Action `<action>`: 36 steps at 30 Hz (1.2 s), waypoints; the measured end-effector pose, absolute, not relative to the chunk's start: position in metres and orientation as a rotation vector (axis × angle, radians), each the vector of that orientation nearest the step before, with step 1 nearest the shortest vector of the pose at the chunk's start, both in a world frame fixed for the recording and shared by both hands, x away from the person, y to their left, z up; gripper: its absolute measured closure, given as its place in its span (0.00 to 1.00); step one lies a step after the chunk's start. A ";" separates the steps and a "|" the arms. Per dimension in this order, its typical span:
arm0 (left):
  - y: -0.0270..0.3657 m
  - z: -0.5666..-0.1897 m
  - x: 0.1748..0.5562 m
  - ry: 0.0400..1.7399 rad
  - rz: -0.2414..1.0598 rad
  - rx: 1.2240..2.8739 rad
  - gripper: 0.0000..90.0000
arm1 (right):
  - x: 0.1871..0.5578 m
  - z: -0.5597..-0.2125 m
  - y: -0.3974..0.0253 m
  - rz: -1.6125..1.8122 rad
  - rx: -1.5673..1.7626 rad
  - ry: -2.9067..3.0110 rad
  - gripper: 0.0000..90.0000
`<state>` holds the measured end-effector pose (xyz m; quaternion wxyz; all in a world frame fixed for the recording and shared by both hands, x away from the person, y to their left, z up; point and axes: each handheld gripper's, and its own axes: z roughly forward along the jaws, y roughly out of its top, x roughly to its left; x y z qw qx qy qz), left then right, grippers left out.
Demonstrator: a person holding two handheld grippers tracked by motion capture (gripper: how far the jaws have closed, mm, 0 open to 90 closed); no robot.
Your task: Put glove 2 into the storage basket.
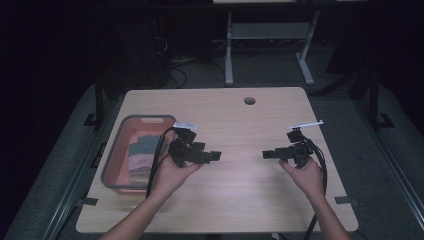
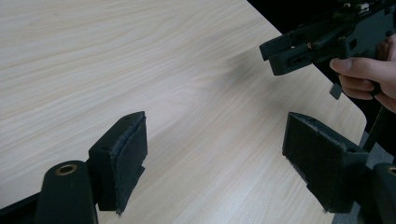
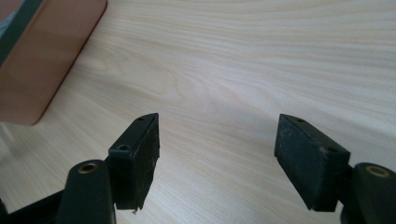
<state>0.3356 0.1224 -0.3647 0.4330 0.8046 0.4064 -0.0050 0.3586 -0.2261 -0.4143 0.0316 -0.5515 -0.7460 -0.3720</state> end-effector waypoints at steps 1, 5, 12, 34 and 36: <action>0.121 -0.366 0.335 1.013 -0.014 2.003 0.25 | 0.358 -0.415 -0.227 -1.153 -1.697 -2.301 0.34; 0.115 -0.370 0.334 1.007 -0.019 2.012 0.25 | 0.354 -0.417 -0.232 -1.152 -1.707 -2.297 0.33; 0.105 -0.379 0.331 1.000 -0.035 2.027 0.25 | 0.348 -0.422 -0.242 -1.148 -1.724 -2.290 0.33; 0.092 -0.409 0.310 0.959 -0.029 2.031 0.25 | 0.324 -0.444 -0.254 -1.123 -1.718 -2.349 0.32; 0.092 -0.410 0.308 0.951 -0.030 2.029 0.25 | 0.321 -0.445 -0.254 -1.114 -1.721 -2.344 0.32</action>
